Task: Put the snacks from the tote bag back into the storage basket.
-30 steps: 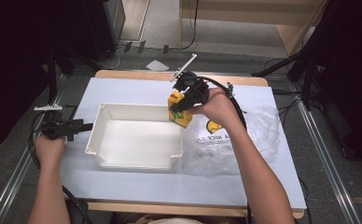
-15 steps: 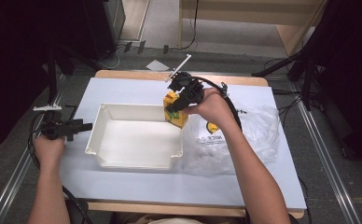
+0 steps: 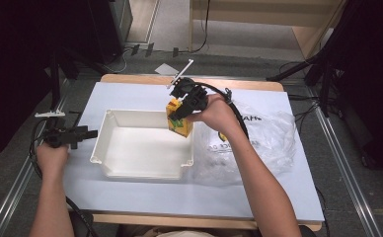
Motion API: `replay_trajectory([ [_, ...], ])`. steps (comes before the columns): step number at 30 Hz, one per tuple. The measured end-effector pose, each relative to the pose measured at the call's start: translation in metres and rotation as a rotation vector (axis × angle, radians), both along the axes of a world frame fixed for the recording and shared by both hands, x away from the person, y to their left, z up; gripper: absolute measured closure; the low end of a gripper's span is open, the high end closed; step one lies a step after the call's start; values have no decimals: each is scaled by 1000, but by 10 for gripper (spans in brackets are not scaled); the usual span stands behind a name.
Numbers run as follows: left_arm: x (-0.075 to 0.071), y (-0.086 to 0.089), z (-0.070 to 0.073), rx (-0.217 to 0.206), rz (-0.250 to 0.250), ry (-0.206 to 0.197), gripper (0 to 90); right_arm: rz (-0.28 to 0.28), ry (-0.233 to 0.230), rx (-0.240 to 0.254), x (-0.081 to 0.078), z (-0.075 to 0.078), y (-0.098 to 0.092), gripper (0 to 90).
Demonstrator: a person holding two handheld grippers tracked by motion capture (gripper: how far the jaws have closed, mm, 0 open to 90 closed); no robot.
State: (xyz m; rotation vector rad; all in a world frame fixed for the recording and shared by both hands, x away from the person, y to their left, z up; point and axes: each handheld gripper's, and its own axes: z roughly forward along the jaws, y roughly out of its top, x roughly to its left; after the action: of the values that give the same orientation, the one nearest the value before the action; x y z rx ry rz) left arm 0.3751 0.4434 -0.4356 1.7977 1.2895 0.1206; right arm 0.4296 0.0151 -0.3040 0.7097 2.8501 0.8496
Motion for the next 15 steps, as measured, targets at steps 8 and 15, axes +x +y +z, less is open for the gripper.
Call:
replay_trajectory([
  [8,0,0,0,-3,-3,-1,243,4,27,-2,3,-9,7,529],
  [15,0,1,-1,-4,-1,1,244,14,24,-11,9,-19,13,530],
])
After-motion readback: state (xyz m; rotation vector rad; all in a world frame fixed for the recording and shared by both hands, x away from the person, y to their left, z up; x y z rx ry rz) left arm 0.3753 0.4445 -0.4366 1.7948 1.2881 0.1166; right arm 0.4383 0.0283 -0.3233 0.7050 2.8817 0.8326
